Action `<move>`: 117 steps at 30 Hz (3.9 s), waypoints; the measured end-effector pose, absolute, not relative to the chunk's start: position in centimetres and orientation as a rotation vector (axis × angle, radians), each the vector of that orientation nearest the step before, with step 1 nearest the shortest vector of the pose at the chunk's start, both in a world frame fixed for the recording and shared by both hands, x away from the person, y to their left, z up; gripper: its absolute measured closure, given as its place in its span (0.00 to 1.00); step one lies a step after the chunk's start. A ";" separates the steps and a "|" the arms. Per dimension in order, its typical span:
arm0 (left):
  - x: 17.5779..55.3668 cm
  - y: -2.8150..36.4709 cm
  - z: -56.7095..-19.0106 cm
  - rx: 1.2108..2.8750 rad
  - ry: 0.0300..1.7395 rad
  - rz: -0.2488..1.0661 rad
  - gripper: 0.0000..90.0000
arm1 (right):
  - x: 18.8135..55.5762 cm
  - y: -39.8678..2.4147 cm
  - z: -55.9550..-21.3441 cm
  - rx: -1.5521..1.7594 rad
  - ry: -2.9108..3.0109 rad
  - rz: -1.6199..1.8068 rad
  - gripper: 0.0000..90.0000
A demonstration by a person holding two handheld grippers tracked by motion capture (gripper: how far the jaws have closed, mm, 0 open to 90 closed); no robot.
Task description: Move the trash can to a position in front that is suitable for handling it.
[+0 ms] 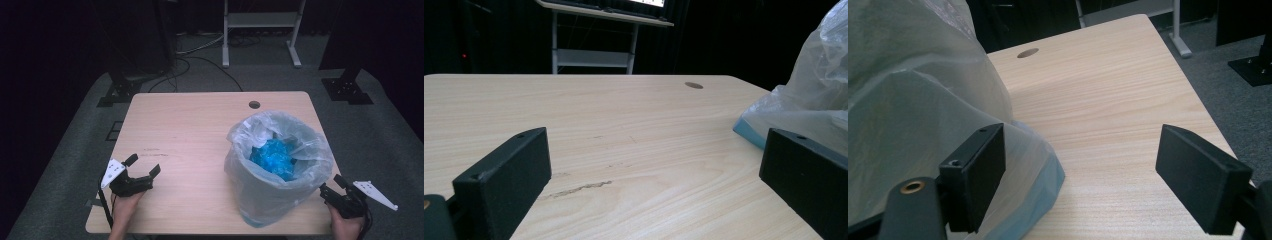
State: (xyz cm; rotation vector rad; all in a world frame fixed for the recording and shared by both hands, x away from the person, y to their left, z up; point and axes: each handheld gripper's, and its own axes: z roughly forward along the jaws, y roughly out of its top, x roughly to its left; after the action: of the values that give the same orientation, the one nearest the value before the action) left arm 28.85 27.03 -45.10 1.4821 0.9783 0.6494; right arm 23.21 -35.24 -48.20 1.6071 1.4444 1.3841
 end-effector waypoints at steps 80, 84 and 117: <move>26.7 30.7 -37.0 1.334 0.896 0.704 0.00 | 35.6 -7.0 -45.9 1.169 2.102 1.369 0.25; 27.4 30.3 -36.3 1.365 0.883 0.694 0.00 | 35.7 -6.9 -46.2 1.157 2.138 1.375 0.23; 29.8 29.9 -33.2 1.647 0.915 0.687 0.78 | 35.1 -15.2 -37.8 1.080 2.040 1.742 0.21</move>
State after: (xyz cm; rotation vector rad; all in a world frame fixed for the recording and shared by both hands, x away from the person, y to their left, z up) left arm 29.83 29.87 -33.16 1.6465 0.9150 0.6874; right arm 35.13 -15.15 -37.83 1.0800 2.0404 1.7424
